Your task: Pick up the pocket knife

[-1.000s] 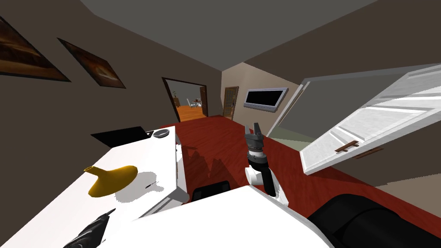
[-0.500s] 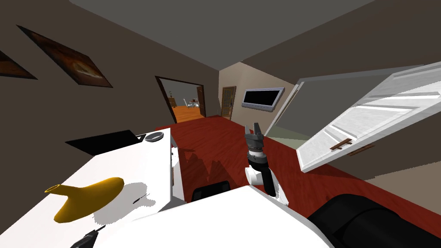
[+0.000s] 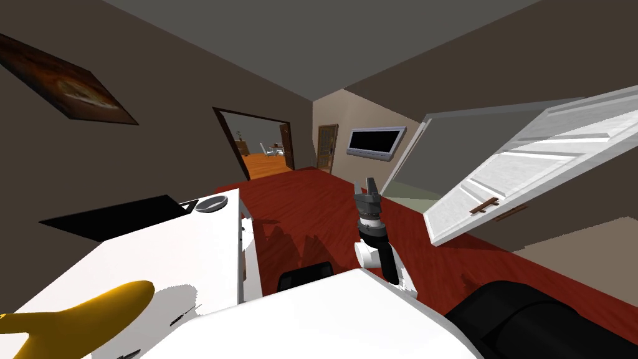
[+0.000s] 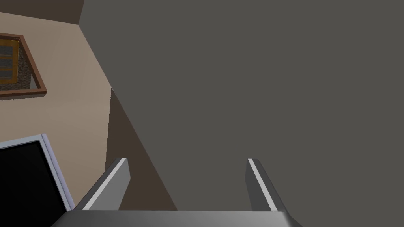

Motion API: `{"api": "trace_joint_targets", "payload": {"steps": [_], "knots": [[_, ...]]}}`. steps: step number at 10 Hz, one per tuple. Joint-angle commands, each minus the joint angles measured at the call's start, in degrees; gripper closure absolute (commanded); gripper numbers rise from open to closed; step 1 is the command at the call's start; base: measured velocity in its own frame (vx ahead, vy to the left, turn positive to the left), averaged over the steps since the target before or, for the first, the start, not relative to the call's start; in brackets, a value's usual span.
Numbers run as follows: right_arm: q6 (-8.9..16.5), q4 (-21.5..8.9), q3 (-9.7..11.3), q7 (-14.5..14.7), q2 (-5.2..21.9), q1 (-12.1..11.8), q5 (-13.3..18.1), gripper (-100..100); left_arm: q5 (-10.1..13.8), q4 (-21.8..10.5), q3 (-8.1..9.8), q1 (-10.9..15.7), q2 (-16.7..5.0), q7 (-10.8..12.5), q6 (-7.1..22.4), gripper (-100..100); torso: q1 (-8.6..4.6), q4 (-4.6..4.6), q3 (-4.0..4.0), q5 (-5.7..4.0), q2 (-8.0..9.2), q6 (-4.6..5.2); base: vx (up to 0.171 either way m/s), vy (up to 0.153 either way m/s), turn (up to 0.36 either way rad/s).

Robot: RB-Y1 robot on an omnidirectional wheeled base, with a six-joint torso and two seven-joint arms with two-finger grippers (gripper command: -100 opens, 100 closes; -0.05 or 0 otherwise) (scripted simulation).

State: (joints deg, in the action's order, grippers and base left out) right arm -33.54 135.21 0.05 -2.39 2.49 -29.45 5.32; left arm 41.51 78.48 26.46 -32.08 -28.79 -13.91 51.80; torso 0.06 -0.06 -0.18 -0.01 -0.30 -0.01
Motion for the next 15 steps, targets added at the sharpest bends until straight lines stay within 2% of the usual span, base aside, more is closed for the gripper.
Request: {"api": "trace_joint_targets", "payload": {"steps": [1, 2, 3, 4, 6, 9, 12, 13, 14, 15], "knots": [[0.00, 0.00, 0.00, 0.00, 0.00, 0.00, 0.00, 0, 0.67, -1.79, 0.36, 0.56, -0.35, -0.20, 2.03, -100, 0.00, 0.00, 0.00, 0.00, 0.00, 0.00, 0.087, 0.025, -0.046], [0.00, 0.00, 0.00, 0.00, 0.00, 0.00, 0.00, 0, 1.62, -4.02, 0.99, 1.39, -0.72, -0.19, 4.18, -100, -0.01, 0.00, 0.02, 0.00, 0.04, -0.03, 0.093, 0.019, -0.070], [0.00, 0.00, 0.00, 0.00, 0.00, 0.00, 0.00, 0, 1.62, -4.02, 0.99, 1.39, -0.72, -0.19, 4.56, -100, -0.03, 0.00, 0.01, 0.00, 0.03, -0.01, 0.073, 0.024, -0.075], [0.00, 0.00, 0.00, 0.00, 0.00, 0.00, 0.00, 0, 2.49, -6.13, 1.55, 2.19, -1.06, -0.14, 6.91, -100, -0.02, 0.01, 0.04, 0.00, 0.09, -0.02, 0.084, 0.038, -0.094], [0.00, 0.00, 0.00, 0.00, 0.00, 0.00, 0.00, 0, 3.27, -8.10, 2.04, 2.97, -1.37, -0.07, 9.05, -100, 0.09, -0.02, -0.04, 0.02, -0.07, 0.00, 0.113, 0.053, -0.087], [0.00, 0.00, 0.00, 0.00, 0.00, 0.00, 0.00, 0, 5.05, -12.97, 3.10, 5.00, -2.14, 0.26, 14.13, -100, 0.15, 0.00, 0.02, 0.03, 0.05, -0.01, 0.084, 0.066, -0.083], [0.00, 0.00, -0.01, 0.00, 0.00, 0.00, 0.00, 0, 6.15, -16.24, 3.73, 6.58, -2.65, 0.67, 17.39, -100, 0.12, 0.00, 0.03, 0.04, 0.07, -0.03, 0.080, 0.071, -0.059], [0.00, 0.00, -0.01, 0.00, 0.00, 0.00, 0.00, 0, 5.91, -15.30, 3.60, 6.10, -2.49, 0.62, 16.66, -100, 0.13, 0.01, 0.05, 0.03, 0.11, -0.03, 0.031, 0.037, -0.018], [0.00, 0.00, 0.00, 0.00, 0.00, 0.00, 0.00, 0, 5.95, -15.38, 3.63, 6.14, -2.51, 0.67, 16.91, 0, 0.01, 0.03, 0.11, 0.01, 0.23, -0.05, 0.006, 0.007, 0.001], [0.00, 0.00, 0.00, 0.00, 0.00, 0.00, 0.00, 0, 5.41, -16.60, 4.13, 6.51, -1.89, -1.06, 16.14, -100, -0.10, 0.05, 0.17, -0.01, 0.32, -0.05, 0.038, 0.015, 0.091]]}}
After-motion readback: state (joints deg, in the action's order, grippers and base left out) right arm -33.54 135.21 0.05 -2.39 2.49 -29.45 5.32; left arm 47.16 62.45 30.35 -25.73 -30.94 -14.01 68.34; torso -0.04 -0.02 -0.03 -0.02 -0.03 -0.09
